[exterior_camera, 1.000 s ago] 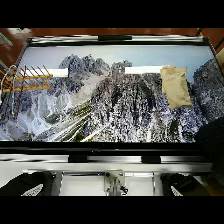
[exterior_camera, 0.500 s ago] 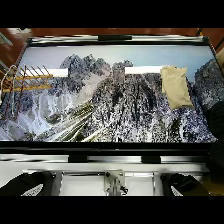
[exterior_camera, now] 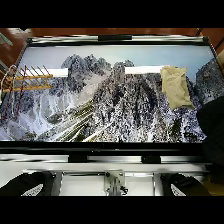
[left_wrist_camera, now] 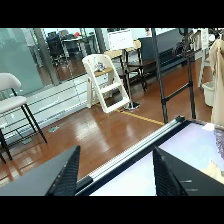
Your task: Fold the shirts.
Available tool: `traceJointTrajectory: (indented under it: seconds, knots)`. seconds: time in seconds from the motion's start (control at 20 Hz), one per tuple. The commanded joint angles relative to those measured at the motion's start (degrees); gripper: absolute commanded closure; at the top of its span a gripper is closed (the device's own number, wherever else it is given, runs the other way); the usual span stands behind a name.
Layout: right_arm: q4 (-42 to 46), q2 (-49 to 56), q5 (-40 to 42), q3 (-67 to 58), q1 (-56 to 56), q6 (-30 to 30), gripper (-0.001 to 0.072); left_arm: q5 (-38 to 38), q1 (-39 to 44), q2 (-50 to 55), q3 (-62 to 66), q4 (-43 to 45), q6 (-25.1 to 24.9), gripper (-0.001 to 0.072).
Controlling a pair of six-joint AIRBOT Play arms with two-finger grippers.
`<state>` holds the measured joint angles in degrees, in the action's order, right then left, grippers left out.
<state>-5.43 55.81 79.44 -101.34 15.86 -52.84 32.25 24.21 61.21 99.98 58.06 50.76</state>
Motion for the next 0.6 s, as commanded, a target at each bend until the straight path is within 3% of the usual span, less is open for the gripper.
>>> traceJointTrajectory:
  seconds: [0.0, 0.2, 0.4, 0.55]
  knots:
    - [-2.14, 2.86, -4.87, -0.02, -7.10, 2.16, 0.0605, -0.04, -0.02, 0.04, -0.02, 0.04, 0.00, 0.0173]
    - [-2.27, 2.99, -6.19, -0.02, -16.90, 4.98, 0.0605, -0.07, -0.50, 0.04, -0.02, 0.15, 0.00, 0.0172]
    - [-2.89, 1.03, -12.57, -0.02, -24.79, 4.37, 0.0605, 1.49, -2.23, 0.09, -0.02, 0.24, 0.15, 0.0173]
    - [-9.20, 0.61, -16.09, -0.02, -34.60, 4.22, 0.0605, 2.99, -3.23, 0.52, -0.07, 0.26, 3.91, 0.0173]
